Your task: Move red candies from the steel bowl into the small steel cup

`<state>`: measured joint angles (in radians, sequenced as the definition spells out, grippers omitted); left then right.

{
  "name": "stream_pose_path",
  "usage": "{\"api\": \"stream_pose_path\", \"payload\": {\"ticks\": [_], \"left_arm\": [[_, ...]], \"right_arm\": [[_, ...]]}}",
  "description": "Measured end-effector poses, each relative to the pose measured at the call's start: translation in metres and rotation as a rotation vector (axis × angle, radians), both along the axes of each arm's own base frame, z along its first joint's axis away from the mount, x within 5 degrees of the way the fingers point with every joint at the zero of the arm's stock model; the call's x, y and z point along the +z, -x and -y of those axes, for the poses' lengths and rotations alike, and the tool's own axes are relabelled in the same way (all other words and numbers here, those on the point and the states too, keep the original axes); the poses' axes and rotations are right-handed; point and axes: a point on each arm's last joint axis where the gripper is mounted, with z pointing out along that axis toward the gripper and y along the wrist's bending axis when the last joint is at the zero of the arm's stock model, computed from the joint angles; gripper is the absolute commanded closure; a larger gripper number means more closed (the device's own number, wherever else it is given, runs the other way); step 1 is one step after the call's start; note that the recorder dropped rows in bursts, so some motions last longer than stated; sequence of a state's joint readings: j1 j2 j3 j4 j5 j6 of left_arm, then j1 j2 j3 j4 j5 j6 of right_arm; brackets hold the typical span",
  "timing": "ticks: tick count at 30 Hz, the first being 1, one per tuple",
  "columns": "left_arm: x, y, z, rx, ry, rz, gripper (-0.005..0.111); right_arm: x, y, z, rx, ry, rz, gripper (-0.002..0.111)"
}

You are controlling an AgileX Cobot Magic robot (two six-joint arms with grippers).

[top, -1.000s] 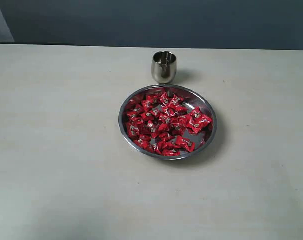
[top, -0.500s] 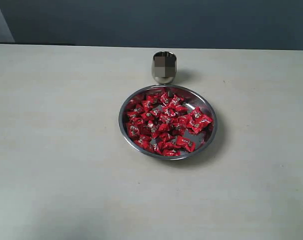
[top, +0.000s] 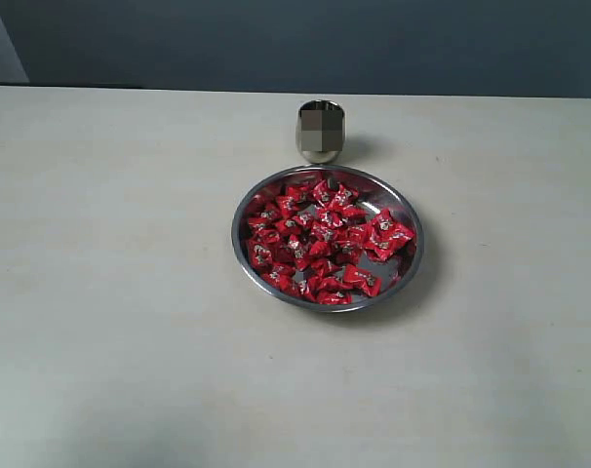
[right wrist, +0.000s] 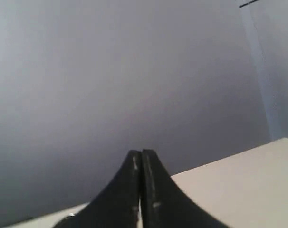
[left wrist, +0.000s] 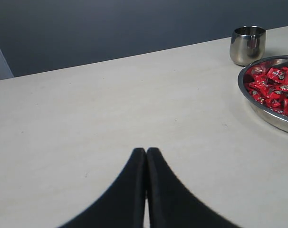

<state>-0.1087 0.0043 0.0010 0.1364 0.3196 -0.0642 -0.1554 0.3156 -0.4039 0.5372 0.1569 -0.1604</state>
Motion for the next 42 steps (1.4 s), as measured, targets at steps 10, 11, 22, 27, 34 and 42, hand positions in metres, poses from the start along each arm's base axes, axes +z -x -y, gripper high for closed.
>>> {"api": "stream_pose_path", "payload": {"ticks": [10,11,22,27,34,42], "left_arm": [[0.0,0.0,0.0,0.0,0.0,0.0,0.106],[0.0,0.0,0.0,0.0,0.0,0.0,0.106],[0.0,0.0,0.0,0.0,0.0,0.0,0.106],[0.0,0.0,0.0,0.0,0.0,0.0,0.106],[0.0,0.0,0.0,0.0,0.0,0.0,0.106],[0.0,0.0,0.0,0.0,0.0,0.0,0.106]], "right_arm": [[0.06,-0.18,-0.006,0.387,0.261,-0.572,0.105],[0.053,-0.199,-0.01,0.436,0.267,-0.622,0.103],[-0.06,-0.305,-0.117,0.925,0.519,-0.893,0.073],[-0.103,-0.31,-0.158,1.017,0.641,-0.955,0.073],[-0.153,-0.308,-0.183,1.031,0.829,-1.062,0.073],[-0.174,-0.308,-0.179,1.012,0.847,-1.167,0.073]]}}
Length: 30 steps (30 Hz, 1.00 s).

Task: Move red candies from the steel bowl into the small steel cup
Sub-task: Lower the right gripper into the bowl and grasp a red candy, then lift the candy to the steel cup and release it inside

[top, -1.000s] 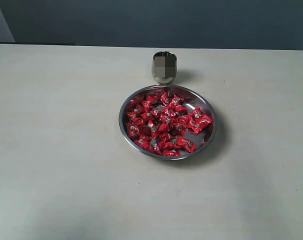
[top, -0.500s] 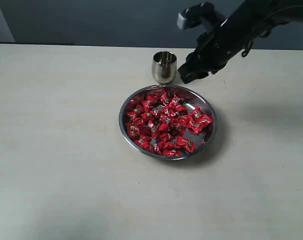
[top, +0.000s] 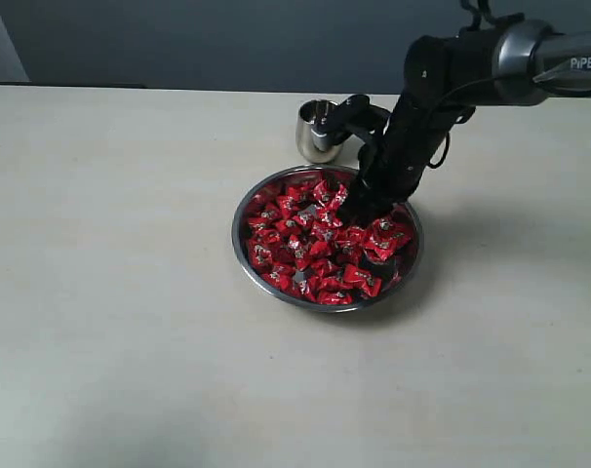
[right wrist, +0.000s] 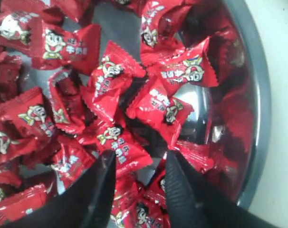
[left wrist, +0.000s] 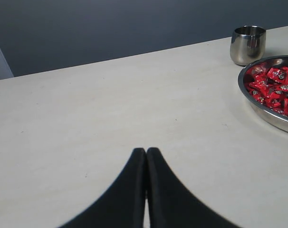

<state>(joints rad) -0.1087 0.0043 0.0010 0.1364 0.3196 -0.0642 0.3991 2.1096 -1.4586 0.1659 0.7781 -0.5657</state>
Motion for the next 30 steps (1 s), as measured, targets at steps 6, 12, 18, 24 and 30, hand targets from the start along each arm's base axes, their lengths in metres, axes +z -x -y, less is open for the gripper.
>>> {"api": "stream_pose_path", "payload": {"ticks": [6,12,18,24,30], "left_arm": [[0.0,0.0,0.0,0.0,0.0,0.0,0.106],[0.0,0.0,0.0,0.0,0.0,0.0,0.106],[0.0,0.0,0.0,0.0,0.0,0.0,0.106],[0.0,0.0,0.0,0.0,0.0,0.0,0.106],[0.0,0.0,0.0,0.0,0.0,0.0,0.106]], "right_arm": [[-0.006,0.001,0.0,0.001,0.011,-0.027,0.073],[-0.024,0.004,0.001,0.006,0.038,-0.098,0.066],[-0.028,0.004,0.001,0.006,0.042,-0.108,0.097],[-0.027,0.005,0.001,-0.005,0.042,-0.116,0.109],[0.005,0.0,-0.002,-0.002,0.015,-0.068,0.109]]}}
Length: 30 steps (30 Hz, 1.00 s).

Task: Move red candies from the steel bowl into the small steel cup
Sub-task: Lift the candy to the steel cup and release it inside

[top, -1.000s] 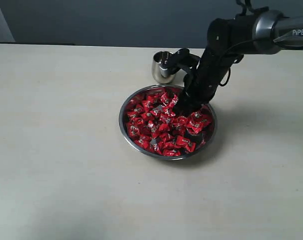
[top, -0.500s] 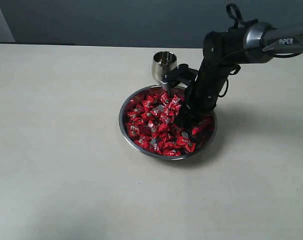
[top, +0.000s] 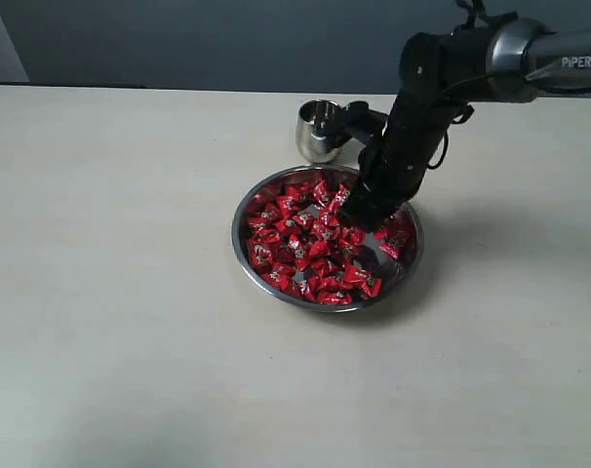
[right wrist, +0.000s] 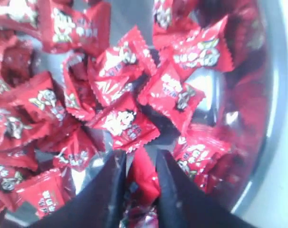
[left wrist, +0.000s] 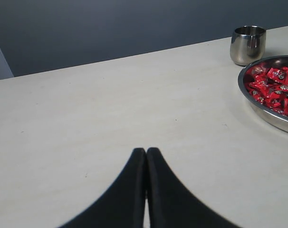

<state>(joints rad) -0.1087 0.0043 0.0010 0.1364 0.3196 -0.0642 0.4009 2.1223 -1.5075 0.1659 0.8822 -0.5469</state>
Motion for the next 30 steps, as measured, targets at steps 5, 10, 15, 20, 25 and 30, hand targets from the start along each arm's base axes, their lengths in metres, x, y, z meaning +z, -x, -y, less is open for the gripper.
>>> {"api": "stream_pose_path", "payload": {"ticks": [5,10,15,20,25,30], "left_arm": [[0.0,0.0,0.0,0.0,0.0,0.0,0.106],[0.0,0.0,0.0,0.0,0.0,0.0,0.106],[0.0,0.0,0.0,0.0,0.0,0.0,0.106],[0.0,0.0,0.0,0.0,0.0,0.0,0.106],[0.0,0.0,0.0,0.0,0.0,0.0,0.106],[0.0,0.0,0.0,0.0,0.0,0.0,0.106]], "right_arm": [[0.033,-0.01,-0.006,-0.012,-0.056,0.084,0.109],[0.058,-0.032,-0.013,-0.034,-0.129,0.277,0.109],[0.084,-0.061,-0.023,-0.083,-0.226,0.506,0.109],[0.074,-0.086,-0.034,-0.089,-0.247,0.552,0.109],[0.053,-0.105,-0.042,-0.085,-0.245,0.543,0.109],[0.04,-0.114,-0.044,-0.088,-0.243,0.54,0.109]]}}
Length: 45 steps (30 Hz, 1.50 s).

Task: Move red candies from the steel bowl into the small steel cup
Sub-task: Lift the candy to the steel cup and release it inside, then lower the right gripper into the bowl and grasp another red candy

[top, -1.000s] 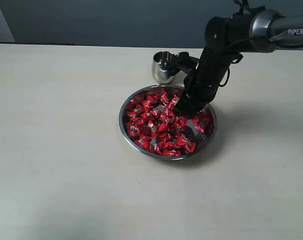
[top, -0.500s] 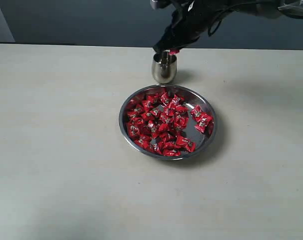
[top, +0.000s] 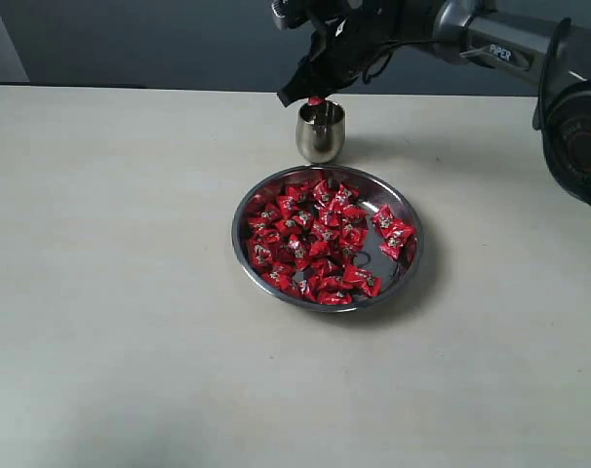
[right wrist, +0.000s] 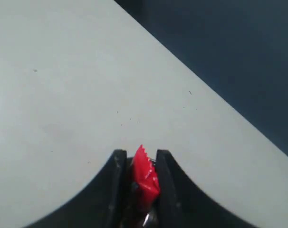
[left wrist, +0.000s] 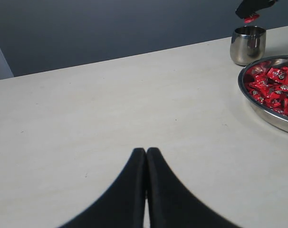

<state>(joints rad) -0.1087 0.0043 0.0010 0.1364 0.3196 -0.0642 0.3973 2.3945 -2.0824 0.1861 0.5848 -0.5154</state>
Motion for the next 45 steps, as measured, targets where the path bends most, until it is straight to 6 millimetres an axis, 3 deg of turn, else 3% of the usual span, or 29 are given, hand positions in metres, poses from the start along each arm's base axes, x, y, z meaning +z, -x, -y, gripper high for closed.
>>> {"api": "stream_pose_path", "payload": {"ticks": [6,9,13,27,31,38,45], "left_arm": [[0.0,0.0,0.0,0.0,0.0,0.0,0.106],[0.0,0.0,0.0,0.0,0.0,0.0,0.106],[0.0,0.0,0.0,0.0,0.0,0.0,0.106],[0.0,0.0,0.0,0.0,0.0,0.0,0.106],[0.0,0.0,0.0,0.0,0.0,0.0,0.106],[0.0,0.0,0.0,0.0,0.0,0.0,0.106],[0.0,0.0,0.0,0.0,0.0,0.0,0.106]], "right_arm": [[-0.012,-0.012,0.024,-0.063,-0.005,-0.02,0.109],[-0.012,-0.013,0.027,-0.069,-0.006,-0.021,0.107],[-0.012,-0.013,0.026,-0.073,-0.011,-0.023,0.077],[-0.015,-0.008,0.024,-0.053,-0.03,-0.085,0.077],[-0.006,0.001,0.025,-0.028,-0.004,-0.163,0.077],[0.033,0.039,0.033,0.057,0.066,-0.415,0.077],[0.017,0.061,0.019,0.105,-0.003,-0.605,0.077]]}}
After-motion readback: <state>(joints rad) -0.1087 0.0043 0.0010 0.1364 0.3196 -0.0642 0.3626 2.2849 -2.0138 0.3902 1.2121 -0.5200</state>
